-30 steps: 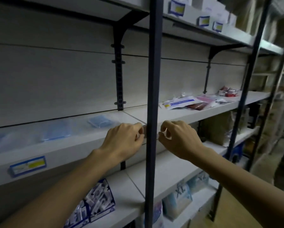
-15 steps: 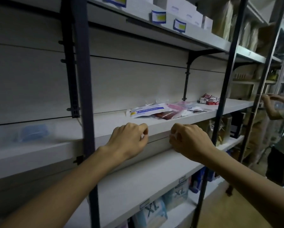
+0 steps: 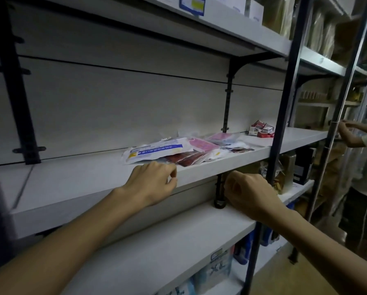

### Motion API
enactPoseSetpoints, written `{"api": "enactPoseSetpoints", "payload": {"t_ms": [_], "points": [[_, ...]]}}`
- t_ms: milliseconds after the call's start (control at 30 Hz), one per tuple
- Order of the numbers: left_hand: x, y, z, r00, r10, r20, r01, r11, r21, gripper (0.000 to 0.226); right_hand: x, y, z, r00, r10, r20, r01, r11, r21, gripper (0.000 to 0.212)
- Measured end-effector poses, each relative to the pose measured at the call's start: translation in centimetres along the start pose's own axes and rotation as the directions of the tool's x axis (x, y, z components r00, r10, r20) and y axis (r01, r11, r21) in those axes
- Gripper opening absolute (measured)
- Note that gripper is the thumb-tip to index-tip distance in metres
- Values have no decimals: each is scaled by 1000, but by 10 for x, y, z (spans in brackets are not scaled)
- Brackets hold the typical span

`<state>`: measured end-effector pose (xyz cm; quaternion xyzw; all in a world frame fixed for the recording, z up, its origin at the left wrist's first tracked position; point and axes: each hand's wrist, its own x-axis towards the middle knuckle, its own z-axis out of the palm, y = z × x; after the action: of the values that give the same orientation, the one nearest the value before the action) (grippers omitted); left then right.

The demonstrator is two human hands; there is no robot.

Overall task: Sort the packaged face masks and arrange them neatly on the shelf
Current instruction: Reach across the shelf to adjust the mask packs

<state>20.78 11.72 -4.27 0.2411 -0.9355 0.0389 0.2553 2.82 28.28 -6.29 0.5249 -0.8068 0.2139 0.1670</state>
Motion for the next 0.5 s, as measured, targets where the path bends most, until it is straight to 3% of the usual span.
{"api": "enactPoseSetpoints", "payload": {"t_ms": [233,500], "points": [[92,5,41,999,-18,-34,17,1000,-7,18,78,50,11,1000,-13,26,13,1000,16,16],[151,-11,67,988,-145,-59,149,986,72,27,158,80,29,994,-91,-60,98,988,116,14]]}}
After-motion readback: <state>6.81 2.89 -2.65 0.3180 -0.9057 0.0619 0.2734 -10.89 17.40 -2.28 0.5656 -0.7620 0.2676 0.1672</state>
